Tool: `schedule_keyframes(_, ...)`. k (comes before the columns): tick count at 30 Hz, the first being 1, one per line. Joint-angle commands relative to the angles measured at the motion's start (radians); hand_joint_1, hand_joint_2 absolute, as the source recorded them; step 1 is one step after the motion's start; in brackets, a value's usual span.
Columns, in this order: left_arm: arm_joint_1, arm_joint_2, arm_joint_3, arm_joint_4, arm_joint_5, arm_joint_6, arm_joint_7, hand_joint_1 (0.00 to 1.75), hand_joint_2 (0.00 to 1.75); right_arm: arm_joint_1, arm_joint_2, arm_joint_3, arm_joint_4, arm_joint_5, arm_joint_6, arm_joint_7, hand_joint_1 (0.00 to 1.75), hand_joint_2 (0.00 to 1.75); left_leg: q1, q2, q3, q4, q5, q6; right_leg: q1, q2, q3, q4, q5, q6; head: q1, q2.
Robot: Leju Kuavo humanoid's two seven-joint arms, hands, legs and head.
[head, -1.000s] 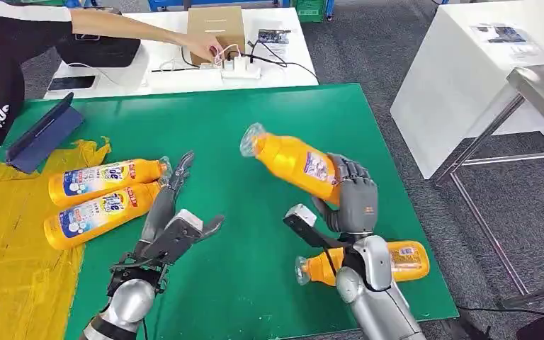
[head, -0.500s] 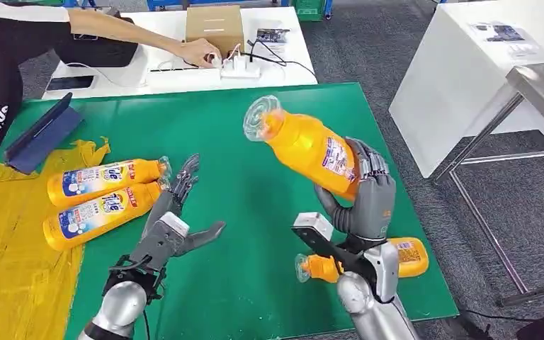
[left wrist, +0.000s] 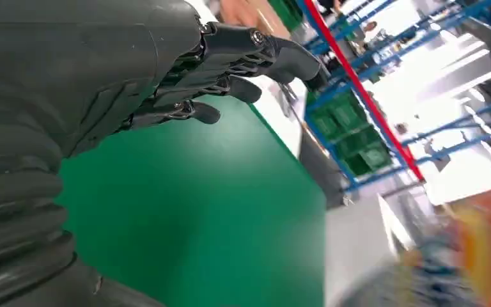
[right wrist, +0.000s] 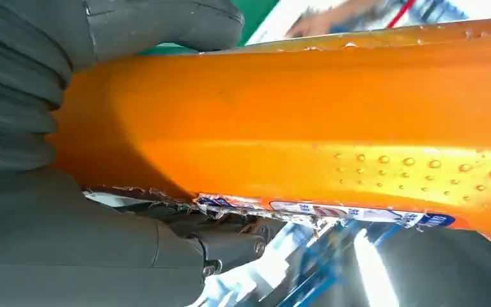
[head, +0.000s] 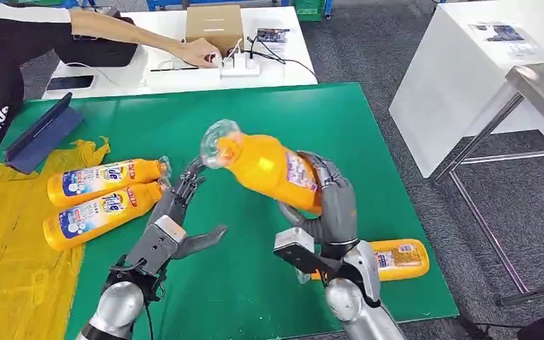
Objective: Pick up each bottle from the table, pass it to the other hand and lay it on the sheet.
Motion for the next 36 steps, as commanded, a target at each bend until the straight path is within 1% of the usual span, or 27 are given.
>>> schedule_keyframes(1,-0.028,0.029,-0.041,-0.008,0.027,-0.010,-0.004,0.00,1.75,-0.075,-0.008,0.144,0.244,0.037,0.051,0.021,1.75,1.75,0.001,0.003,0.004,-0.001,-0.001,0.000,0.001,0.003,0.004,-0.001,0.000,-0.002,0.000,0.000)
schedule_keyframes(2,-0.027,0.028,-0.043,-0.007,0.027,-0.010,-0.004,0.00,1.75,-0.078,-0.007,0.144,0.253,0.038,0.051,0.025,1.75,1.75,0.001,0.003,0.006,-0.001,-0.002,0.000,0.001,0.003,0.006,-0.001,-0.001,-0.003,0.000,0.000)
schedule_keyframes(4,-0.021,0.017,-0.045,-0.010,-0.017,0.033,-0.009,0.00,1.75,-0.086,-0.003,0.147,0.270,0.037,0.057,0.025,1.75,1.75,0.000,0.002,0.003,-0.001,-0.001,0.000,0.001,0.002,0.003,-0.001,0.000,-0.002,0.000,0.000)
schedule_keyframes(5,-0.021,0.013,-0.047,-0.010,-0.021,0.037,-0.008,0.00,1.75,-0.085,-0.002,0.149,0.270,0.038,0.056,0.026,1.75,1.75,0.001,0.003,0.007,0.000,-0.002,0.000,0.001,0.004,0.006,-0.001,-0.001,-0.003,0.000,0.000)
schedule_keyframes(7,-0.025,0.004,-0.054,-0.010,-0.011,0.032,-0.007,0.00,1.75,-0.085,0.003,0.160,0.268,0.044,0.059,0.027,1.75,1.75,0.000,0.001,0.002,-0.001,0.000,0.000,0.000,0.001,0.002,-0.001,0.000,-0.001,0.000,0.000)
schedule_keyframes(8,-0.028,0.002,-0.058,-0.006,-0.006,0.029,-0.007,0.00,1.75,-0.087,0.004,0.165,0.270,0.044,0.062,0.026,1.75,1.75,0.001,0.002,0.006,0.000,-0.002,0.000,0.001,0.002,0.006,0.000,-0.001,-0.003,0.000,0.000)
schedule_keyframes(10,-0.031,0.001,-0.064,-0.002,0.002,0.024,-0.009,0.00,1.75,-0.090,0.005,0.172,0.274,0.043,0.066,0.028,1.75,1.75,0.000,0.001,0.002,0.000,-0.001,0.000,0.000,0.001,0.002,-0.001,0.000,-0.002,0.000,0.000)
schedule_keyframes(11,-0.031,0.001,-0.064,-0.002,0.002,0.024,-0.009,0.00,1.75,-0.090,0.005,0.172,0.274,0.043,0.066,0.028,1.75,1.75,0.001,0.002,0.006,0.000,-0.002,0.000,0.001,0.003,0.005,0.000,-0.001,-0.003,0.000,0.000)
schedule_keyframes(14,-0.031,0.001,-0.064,-0.002,0.002,0.024,-0.009,0.00,1.75,-0.090,0.005,0.172,0.274,0.043,0.066,0.028,1.75,1.75,0.000,0.000,0.003,0.000,-0.001,0.000,0.001,0.001,0.003,-0.001,0.000,-0.002,0.000,0.000)
schedule_keyframes(15,-0.031,0.001,-0.064,-0.002,0.002,0.024,-0.009,0.00,1.75,-0.090,0.005,0.172,0.274,0.043,0.066,0.028,1.75,1.75,0.000,0.001,0.005,0.000,-0.002,0.000,0.001,0.001,0.005,0.000,-0.001,-0.003,0.000,0.000)
schedule_keyframes(16,-0.032,0.000,-0.067,0.000,0.008,0.020,-0.010,0.00,1.75,-0.091,0.007,0.172,0.277,0.039,0.069,0.029,1.75,1.75,0.000,0.001,0.003,0.000,-0.001,0.000,0.001,0.001,0.003,-0.001,0.000,-0.002,0.000,0.000)
schedule_keyframes(17,-0.032,-0.002,-0.069,0.002,0.019,0.015,-0.013,0.00,1.75,-0.093,0.012,0.174,0.277,0.031,0.073,0.028,1.75,1.75,0.000,0.002,0.006,0.000,-0.002,0.000,0.001,0.002,0.006,0.000,-0.001,-0.003,0.000,0.000)
schedule_keyframes(19,-0.034,-0.010,-0.069,0.005,0.045,0.007,-0.023,0.00,1.75,-0.100,0.021,0.184,0.278,0.025,0.076,0.023,1.75,1.75,0.000,0.001,0.003,0.000,-0.001,0.000,0.001,0.001,0.002,0.000,0.000,-0.002,0.000,0.000)
schedule_keyframes(20,-0.034,-0.014,-0.071,0.005,0.056,0.006,-0.028,0.00,1.75,-0.105,0.026,0.193,0.283,0.026,0.077,0.023,1.75,1.75,0.000,0.001,0.005,0.000,-0.002,0.000,0.001,0.002,0.005,0.000,-0.001,-0.003,0.000,0.000)
schedule_keyframes(21,-0.034,-0.014,-0.073,0.004,0.057,0.006,-0.029,0.00,1.75,-0.109,0.027,0.198,0.288,0.025,0.080,0.024,1.75,1.75,0.000,0.001,0.002,0.000,-0.001,0.000,0.001,0.001,0.002,0.000,0.000,-0.002,0.000,0.000)
schedule_keyframes(22,-0.034,-0.016,-0.075,0.003,0.057,0.006,-0.029,0.00,1.75,-0.109,0.030,0.201,0.289,0.025,0.081,0.024,1.75,1.75,0.001,0.002,0.006,0.000,-0.002,0.000,0.001,0.002,0.005,0.000,-0.001,-0.003,0.000,0.000)
schedule_keyframes(24,-0.035,-0.022,-0.089,0.007,0.055,0.008,-0.027,0.00,1.75,-0.113,0.036,0.202,0.296,0.016,0.078,0.024,1.75,1.75,0.001,0.001,0.004,0.000,-0.001,0.000,0.001,0.002,0.003,0.000,-0.001,-0.002,0.000,0.000)
schedule_keyframes(26,-0.040,-0.022,-0.106,0.017,0.070,-0.005,-0.029,0.03,1.75,-0.119,0.036,0.210,0.293,0.002,0.070,0.018,1.75,1.75,0.001,0.001,0.004,0.000,-0.001,0.000,0.001,0.001,0.004,0.000,-0.001,-0.002,0.000,0.000)
schedule_keyframes(27,-0.041,-0.023,-0.115,0.026,0.081,-0.012,-0.031,0.38,1.75,-0.123,0.038,0.213,0.288,-0.005,0.066,0.015,1.75,1.75,0.000,0.000,0.003,0.000,-0.001,0.000,0.000,0.000,0.003,0.000,-0.001,-0.002,0.000,0.000)
schedule_keyframes(28,-0.042,-0.025,-0.118,0.030,0.090,-0.017,-0.032,1.50,1.75,-0.125,0.040,0.215,0.286,-0.008,0.065,0.015,1.75,1.75,0.000,0.001,0.005,0.000,-0.002,0.000,0.000,0.001,0.005,0.000,-0.002,-0.003,0.000,0.000)
schedule_keyframes(29,-0.045,-0.026,-0.125,0.040,0.111,-0.030,-0.037,1.75,1.75,-0.130,0.042,0.220,0.283,-0.015,0.063,0.016,1.75,1.75,0.000,0.001,0.003,0.000,-0.001,0.000,0.000,0.001,0.002,0.000,0.000,-0.002,0.000,0.000)
schedule_keyframes(30,-0.044,-0.027,-0.127,0.041,0.111,-0.030,-0.037,1.75,1.75,-0.132,0.045,0.221,0.282,-0.015,0.064,0.016,1.75,1.75,0.000,0.002,0.006,0.000,-0.002,0.000,0.000,0.002,0.005,0.000,-0.002,-0.003,0.000,0.000)
schedule_keyframes(31,-0.044,-0.027,-0.127,0.041,0.111,-0.030,-0.037,1.75,1.75,-0.132,0.045,0.221,0.282,-0.015,0.064,0.016,1.75,1.75,0.000,0.001,0.004,0.000,-0.001,0.000,0.000,0.001,0.004,0.000,-0.001,-0.002,0.000,0.000)
schedule_keyframes(32,-0.049,-0.028,-0.132,0.050,0.130,-0.039,-0.040,1.75,1.75,-0.135,0.047,0.224,0.285,-0.025,0.061,0.016,1.75,1.75,0.000,0.002,0.008,0.001,-0.003,0.000,0.001,0.003,0.008,0.000,-0.003,-0.004,0.000,0.000)
schedule_keyframes(33,-0.054,-0.028,-0.139,0.057,0.132,-0.041,-0.040,1.75,1.75,-0.138,0.050,0.228,0.289,-0.034,0.059,0.013,1.75,1.75,0.000,0.002,0.004,0.000,-0.001,0.000,0.000,0.002,0.004,0.000,-0.001,-0.002,0.000,0.000)
schedule_keyframes(35,-0.055,-0.035,-0.140,0.061,0.144,-0.040,-0.044,1.75,1.75,-0.140,0.056,0.238,0.292,-0.038,0.059,0.010,1.75,1.75,0.000,0.002,0.007,0.000,-0.003,0.000,0.001,0.003,0.007,0.000,-0.002,-0.003,0.000,0.000)
schedule_keyframes(36,-0.057,-0.038,-0.142,0.064,0.156,-0.041,-0.045,1.75,1.75,-0.143,0.060,0.248,0.297,-0.039,0.056,0.010,1.75,1.75,0.000,0.002,0.006,0.000,-0.002,0.000,0.000,0.002,0.006,0.000,-0.001,-0.003,0.000,0.000)
